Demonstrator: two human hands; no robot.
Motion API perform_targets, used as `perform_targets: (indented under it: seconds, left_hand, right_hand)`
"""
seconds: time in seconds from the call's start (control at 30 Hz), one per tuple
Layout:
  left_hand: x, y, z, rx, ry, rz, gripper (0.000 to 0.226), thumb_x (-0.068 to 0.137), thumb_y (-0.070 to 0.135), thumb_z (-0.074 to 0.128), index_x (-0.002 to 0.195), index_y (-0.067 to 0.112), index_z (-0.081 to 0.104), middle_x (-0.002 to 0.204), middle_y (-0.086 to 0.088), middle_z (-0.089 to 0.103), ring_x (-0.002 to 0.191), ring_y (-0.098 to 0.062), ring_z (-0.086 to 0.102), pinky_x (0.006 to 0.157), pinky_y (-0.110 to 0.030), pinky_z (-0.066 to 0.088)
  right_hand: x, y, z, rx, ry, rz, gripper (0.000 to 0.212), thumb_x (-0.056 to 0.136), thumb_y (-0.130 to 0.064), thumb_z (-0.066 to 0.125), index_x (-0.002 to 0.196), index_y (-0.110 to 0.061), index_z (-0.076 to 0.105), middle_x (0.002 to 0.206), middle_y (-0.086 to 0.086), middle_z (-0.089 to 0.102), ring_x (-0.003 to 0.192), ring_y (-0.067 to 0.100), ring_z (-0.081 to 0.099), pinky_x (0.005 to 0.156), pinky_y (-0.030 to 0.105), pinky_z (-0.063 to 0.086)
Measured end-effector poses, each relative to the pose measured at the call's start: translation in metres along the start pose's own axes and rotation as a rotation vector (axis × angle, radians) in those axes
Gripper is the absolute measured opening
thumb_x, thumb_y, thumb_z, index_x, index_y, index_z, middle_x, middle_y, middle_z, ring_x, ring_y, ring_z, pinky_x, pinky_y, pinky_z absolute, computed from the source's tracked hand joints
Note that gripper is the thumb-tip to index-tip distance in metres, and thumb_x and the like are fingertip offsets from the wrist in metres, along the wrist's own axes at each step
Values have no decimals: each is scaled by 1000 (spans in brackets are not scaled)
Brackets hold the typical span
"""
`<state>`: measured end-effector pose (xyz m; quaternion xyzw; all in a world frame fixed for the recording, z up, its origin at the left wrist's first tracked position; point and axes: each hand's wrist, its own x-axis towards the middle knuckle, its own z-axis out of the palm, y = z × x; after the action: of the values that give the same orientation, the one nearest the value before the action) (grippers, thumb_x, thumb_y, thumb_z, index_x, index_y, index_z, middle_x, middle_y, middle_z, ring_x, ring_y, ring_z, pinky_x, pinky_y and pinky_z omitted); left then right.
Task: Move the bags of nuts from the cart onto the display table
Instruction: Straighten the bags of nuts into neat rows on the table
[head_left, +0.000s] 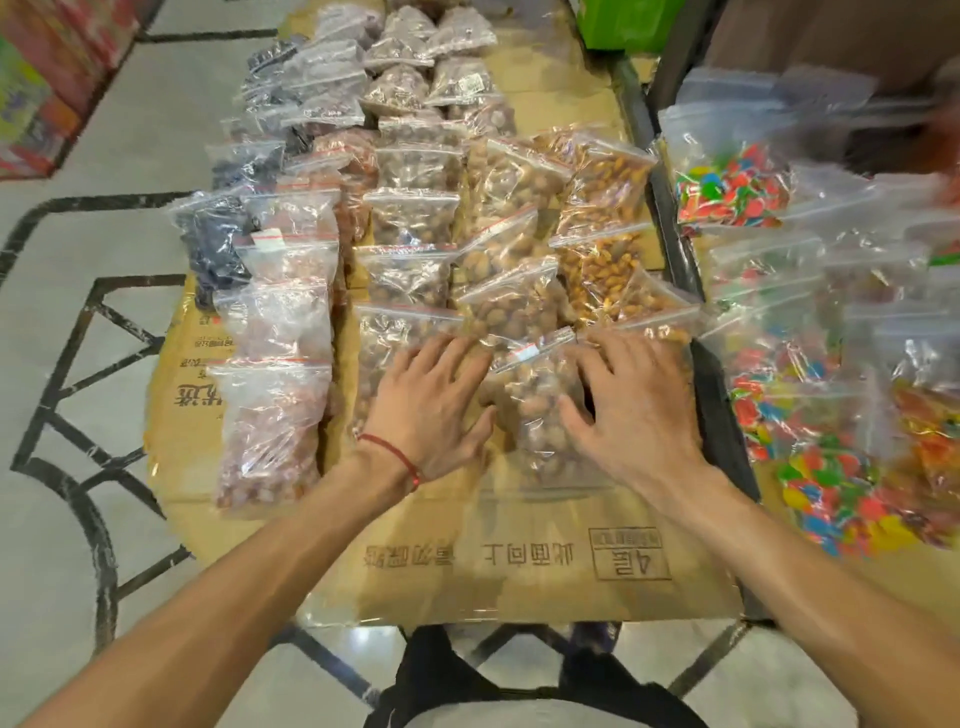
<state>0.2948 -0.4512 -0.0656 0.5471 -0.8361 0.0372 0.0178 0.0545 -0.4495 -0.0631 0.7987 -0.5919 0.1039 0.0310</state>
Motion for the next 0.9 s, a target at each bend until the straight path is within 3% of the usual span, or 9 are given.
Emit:
perform_targets:
  seconds: [0.17,0.4,0.63,0.9]
  left_hand:
    - [7,59,-13,11,-36,-160,62,92,54,45,141,17,53,144,-9,56,134,-32,49,106,-49,45]
    - [17,92,-33,18,-40,-282,57,95,52,44,140,18,52,144,-8,56,135,-32,50,105,-49,46]
    - [54,77,-39,26,7,-257,54,97,52,47,138,18,54,141,-5,57,129,-29,52,97,-46,50]
    - [130,25,-38,-53,67,-228,44,102,43,45,137,18,53,137,-5,58,124,-29,54,97,-47,51]
  right_hand:
    - [-7,58,-8,10,-85,-104,58,93,-51,50,134,-12,64,143,11,61,135,30,52,115,46,35]
    - [9,94,-18,23,-61,-219,52,98,-47,51,132,-11,66,138,11,63,133,30,52,120,46,32]
    - [45,99,-25,82,27,-193,47,97,-44,53,126,-10,68,130,11,66,127,31,57,115,46,36]
    - [111,89,-23,153,72,-51,40,101,-38,51,123,-10,70,127,9,68,121,29,59,109,45,43]
